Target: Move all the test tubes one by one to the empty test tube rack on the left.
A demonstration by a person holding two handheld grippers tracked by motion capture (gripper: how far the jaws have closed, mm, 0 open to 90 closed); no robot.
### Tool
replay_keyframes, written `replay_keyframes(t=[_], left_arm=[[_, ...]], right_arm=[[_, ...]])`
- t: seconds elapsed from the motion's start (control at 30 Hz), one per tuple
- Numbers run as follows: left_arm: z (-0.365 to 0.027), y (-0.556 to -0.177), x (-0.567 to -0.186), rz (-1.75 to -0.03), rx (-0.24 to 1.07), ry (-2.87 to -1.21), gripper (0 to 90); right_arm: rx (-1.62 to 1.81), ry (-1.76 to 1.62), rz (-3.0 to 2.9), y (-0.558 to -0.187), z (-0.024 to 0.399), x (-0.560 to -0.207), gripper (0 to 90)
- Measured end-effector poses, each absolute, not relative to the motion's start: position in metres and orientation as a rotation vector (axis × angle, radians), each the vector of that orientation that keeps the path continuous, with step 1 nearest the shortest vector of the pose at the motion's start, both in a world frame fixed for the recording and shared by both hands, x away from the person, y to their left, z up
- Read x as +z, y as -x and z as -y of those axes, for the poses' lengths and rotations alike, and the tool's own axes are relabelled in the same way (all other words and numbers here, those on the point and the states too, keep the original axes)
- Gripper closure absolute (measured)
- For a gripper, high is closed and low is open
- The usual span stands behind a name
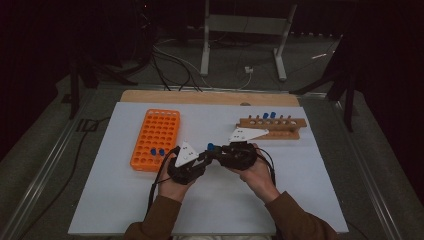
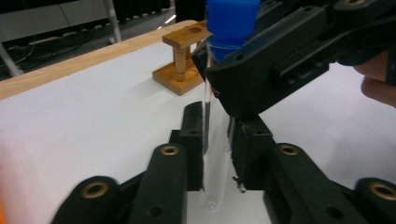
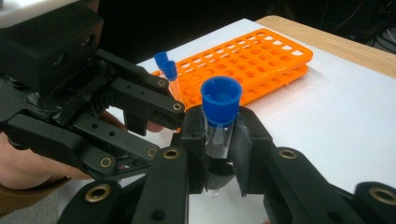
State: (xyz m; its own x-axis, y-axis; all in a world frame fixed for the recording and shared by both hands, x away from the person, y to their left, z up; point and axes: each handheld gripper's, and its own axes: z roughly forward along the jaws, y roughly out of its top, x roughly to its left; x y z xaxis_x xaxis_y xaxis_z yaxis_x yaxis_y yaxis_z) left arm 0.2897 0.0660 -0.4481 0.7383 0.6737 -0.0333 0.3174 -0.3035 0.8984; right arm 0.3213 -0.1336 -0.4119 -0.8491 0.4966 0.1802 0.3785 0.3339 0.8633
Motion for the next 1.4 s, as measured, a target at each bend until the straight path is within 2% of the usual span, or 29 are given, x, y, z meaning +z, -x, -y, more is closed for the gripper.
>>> replay_keyframes(t=[0.1,0.3,0.4,0.6,0.8,1.4], left_arm=[[-0.068,-0.291,-0.45,-0.775,0.416,-1.898,77.9],[-0.077,-0.291,-0.451,-0.795,0.415,-1.882,78.0],[-0.084,-0.29,-0.451,-0.807,0.407,-1.859,78.0],[-0.096,-0.286,-0.451,-0.824,0.403,-1.839,78.0],[-0.11,-0.283,-0.45,-0.825,0.402,-1.825,78.0],[-0.162,-0.269,-0.444,-0.852,0.437,-1.756,78.0]], right_arm=[[1.574,-0.813,-2.45,-0.322,0.138,-0.411,61.9],[1.576,-0.823,-2.398,-0.323,0.147,-0.407,29.6],[1.547,-0.827,-2.376,-0.323,0.151,-0.407,16.2],[1.487,-0.847,-2.329,-0.325,0.163,-0.412,2.8],[1.422,-0.858,-2.281,-0.324,0.18,-0.42,0.0],[1.39,-1.0,-2.105,-0.315,0.246,-0.433,0.0]])
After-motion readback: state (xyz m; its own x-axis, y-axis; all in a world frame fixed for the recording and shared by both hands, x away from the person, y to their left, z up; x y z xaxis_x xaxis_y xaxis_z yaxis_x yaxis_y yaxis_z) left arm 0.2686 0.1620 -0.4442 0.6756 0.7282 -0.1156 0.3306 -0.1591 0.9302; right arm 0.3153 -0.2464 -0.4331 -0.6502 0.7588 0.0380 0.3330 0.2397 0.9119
